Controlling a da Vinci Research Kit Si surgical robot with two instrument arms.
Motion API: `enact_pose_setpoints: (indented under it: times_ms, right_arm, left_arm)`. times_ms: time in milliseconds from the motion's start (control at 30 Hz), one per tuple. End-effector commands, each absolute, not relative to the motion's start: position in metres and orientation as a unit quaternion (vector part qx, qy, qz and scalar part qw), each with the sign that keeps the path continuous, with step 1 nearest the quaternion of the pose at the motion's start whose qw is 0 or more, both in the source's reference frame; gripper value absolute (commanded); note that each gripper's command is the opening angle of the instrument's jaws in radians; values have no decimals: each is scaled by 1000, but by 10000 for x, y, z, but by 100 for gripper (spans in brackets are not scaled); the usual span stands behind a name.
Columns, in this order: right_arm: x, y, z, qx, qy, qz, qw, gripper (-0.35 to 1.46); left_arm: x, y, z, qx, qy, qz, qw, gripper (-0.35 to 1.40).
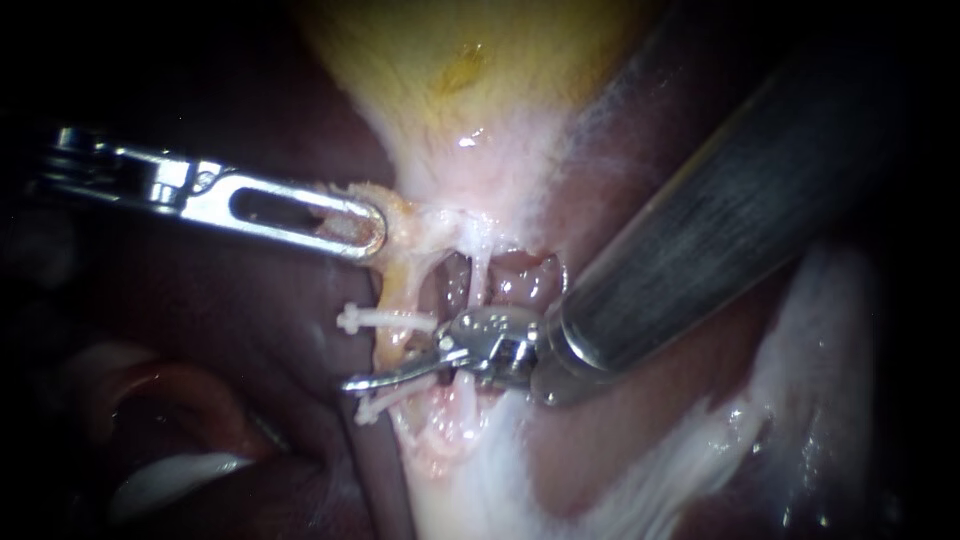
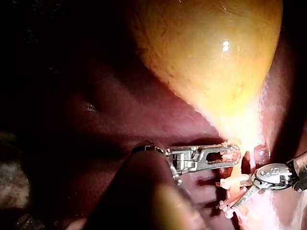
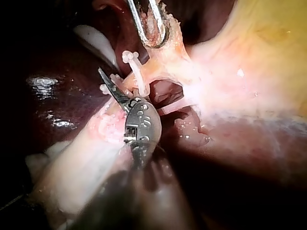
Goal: Go to the cutting position left tube
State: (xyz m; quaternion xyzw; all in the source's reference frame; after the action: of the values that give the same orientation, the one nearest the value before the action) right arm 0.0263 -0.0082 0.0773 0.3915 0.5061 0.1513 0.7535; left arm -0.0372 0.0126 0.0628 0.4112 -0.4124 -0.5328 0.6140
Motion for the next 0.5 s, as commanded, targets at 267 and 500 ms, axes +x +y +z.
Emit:
enact_pose_setpoints:
  times_ms: [267, 500]
  right_arm:
    - [260, -82, 773, 395, 499, 154, 756, 139]
    - [242, -70, 770, 399, 490, 158, 758, 143]
  left_arm:
    - [-372, 126, 627, 412, -413, -532, 614, -35]
    - [-370, 125, 626, 412, -413, -532, 614, -35]
